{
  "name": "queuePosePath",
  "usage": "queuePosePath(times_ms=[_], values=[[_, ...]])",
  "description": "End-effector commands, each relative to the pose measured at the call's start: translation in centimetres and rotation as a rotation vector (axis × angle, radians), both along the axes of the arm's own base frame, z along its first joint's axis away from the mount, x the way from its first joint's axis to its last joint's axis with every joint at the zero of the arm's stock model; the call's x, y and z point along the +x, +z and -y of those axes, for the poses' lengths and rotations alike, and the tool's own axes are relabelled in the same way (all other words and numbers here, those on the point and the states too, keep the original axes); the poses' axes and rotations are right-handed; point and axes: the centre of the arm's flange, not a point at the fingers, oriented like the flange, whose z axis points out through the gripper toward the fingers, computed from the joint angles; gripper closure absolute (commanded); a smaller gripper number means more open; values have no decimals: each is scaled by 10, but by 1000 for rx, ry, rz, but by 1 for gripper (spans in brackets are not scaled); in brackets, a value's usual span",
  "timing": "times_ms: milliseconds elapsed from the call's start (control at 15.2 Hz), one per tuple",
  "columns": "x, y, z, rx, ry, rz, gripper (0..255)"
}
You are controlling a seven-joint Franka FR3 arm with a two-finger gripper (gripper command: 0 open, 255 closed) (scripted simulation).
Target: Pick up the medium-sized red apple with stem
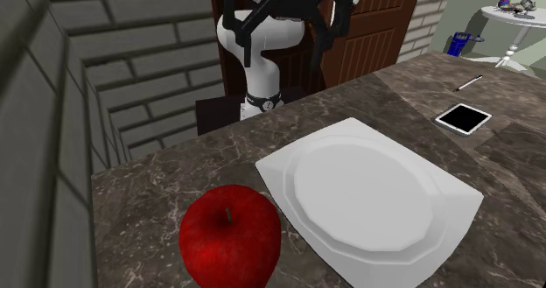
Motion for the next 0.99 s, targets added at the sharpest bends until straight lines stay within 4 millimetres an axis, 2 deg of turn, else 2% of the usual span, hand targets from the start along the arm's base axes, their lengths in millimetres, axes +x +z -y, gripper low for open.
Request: queuePosePath(times_ms=[0,792,924], values=[[21,-5,12,7,-32,24,0],[131,-15,108,50,-217,157,0],[133,-20,110,51,-221,160,0]])
